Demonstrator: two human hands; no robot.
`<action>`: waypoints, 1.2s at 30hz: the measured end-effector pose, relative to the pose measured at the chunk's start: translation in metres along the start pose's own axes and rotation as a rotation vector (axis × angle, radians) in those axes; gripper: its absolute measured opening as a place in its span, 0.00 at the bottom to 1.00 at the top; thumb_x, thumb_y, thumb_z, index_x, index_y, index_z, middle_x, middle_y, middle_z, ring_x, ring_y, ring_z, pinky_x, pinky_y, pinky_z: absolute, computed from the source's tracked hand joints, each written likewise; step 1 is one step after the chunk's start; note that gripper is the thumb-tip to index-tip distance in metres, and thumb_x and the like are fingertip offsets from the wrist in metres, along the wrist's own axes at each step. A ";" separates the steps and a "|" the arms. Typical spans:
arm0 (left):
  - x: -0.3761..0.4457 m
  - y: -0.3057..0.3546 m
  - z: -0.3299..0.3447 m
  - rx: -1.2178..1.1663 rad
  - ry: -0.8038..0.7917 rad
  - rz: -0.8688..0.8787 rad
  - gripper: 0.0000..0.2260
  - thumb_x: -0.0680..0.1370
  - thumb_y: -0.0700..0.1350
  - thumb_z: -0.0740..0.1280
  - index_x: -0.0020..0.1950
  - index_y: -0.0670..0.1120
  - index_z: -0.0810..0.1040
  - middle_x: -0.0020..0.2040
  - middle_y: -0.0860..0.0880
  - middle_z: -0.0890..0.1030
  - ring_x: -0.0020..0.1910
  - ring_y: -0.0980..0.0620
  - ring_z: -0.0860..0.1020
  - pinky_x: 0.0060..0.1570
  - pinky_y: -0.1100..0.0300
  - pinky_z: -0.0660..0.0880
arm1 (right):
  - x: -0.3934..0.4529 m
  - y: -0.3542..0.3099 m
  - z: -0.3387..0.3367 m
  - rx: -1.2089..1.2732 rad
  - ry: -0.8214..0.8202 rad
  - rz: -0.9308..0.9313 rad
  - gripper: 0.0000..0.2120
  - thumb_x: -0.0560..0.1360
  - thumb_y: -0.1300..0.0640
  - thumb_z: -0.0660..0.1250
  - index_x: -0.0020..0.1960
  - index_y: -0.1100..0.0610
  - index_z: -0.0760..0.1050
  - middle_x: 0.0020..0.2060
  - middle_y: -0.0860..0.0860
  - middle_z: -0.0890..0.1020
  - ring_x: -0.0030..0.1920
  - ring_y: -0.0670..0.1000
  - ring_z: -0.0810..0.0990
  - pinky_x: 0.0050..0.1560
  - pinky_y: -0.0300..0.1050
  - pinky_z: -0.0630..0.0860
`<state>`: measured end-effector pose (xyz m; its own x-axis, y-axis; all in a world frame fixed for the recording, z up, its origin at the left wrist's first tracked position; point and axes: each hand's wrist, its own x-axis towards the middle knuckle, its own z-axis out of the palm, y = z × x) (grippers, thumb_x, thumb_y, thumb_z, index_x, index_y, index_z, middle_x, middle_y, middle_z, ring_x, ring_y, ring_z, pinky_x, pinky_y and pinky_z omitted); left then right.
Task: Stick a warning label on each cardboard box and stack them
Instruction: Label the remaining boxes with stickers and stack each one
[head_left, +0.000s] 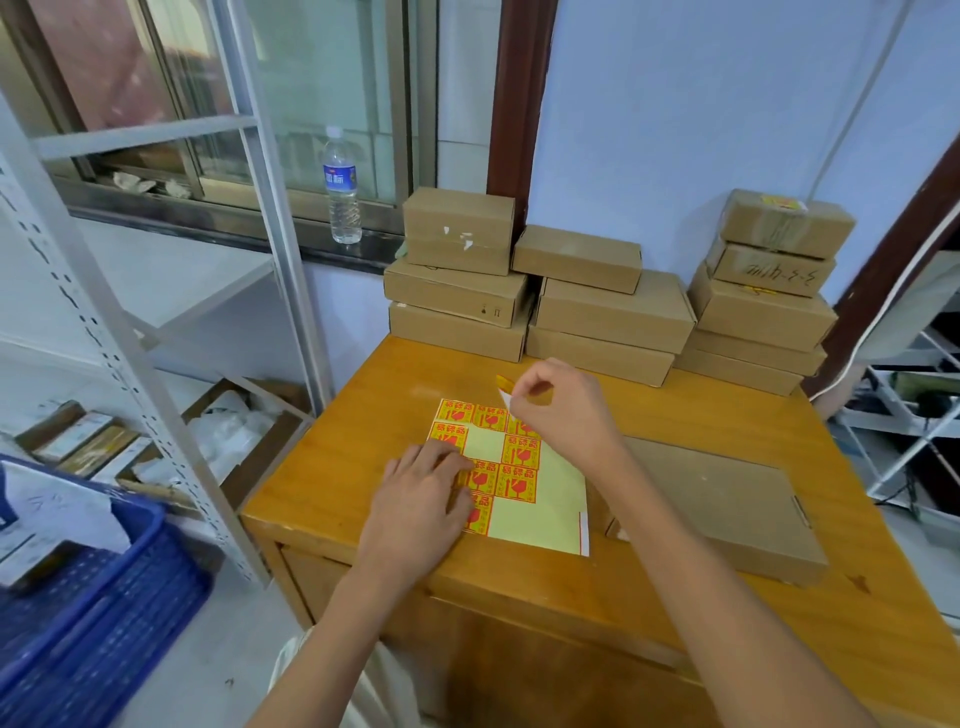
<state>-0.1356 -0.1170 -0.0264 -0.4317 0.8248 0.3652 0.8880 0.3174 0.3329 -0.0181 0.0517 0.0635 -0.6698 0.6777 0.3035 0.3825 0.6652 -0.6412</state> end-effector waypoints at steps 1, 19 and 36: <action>0.000 0.000 -0.002 -0.023 0.013 -0.004 0.14 0.82 0.56 0.62 0.66 0.56 0.76 0.67 0.57 0.73 0.65 0.56 0.71 0.65 0.55 0.71 | -0.007 -0.001 -0.007 0.014 0.009 -0.006 0.06 0.74 0.54 0.74 0.40 0.45 0.79 0.44 0.42 0.82 0.49 0.42 0.80 0.51 0.51 0.81; 0.033 0.189 -0.025 -0.938 -0.264 -0.242 0.02 0.77 0.42 0.73 0.46 0.48 0.82 0.37 0.49 0.86 0.32 0.51 0.84 0.38 0.50 0.80 | -0.152 0.074 -0.136 -0.593 0.195 -0.557 0.03 0.81 0.55 0.68 0.50 0.52 0.81 0.47 0.45 0.85 0.48 0.47 0.83 0.54 0.43 0.75; 0.061 0.230 0.019 -0.734 -0.179 -0.015 0.09 0.76 0.43 0.74 0.51 0.55 0.80 0.36 0.60 0.85 0.38 0.60 0.82 0.40 0.63 0.77 | -0.140 0.118 -0.159 0.295 0.135 0.277 0.10 0.77 0.59 0.73 0.54 0.46 0.80 0.39 0.46 0.85 0.38 0.41 0.79 0.40 0.34 0.72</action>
<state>0.0458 0.0150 0.0560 -0.3546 0.9063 0.2300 0.5216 -0.0124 0.8531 0.2219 0.0855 0.0570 -0.4708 0.8660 0.1685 0.3246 0.3476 -0.8797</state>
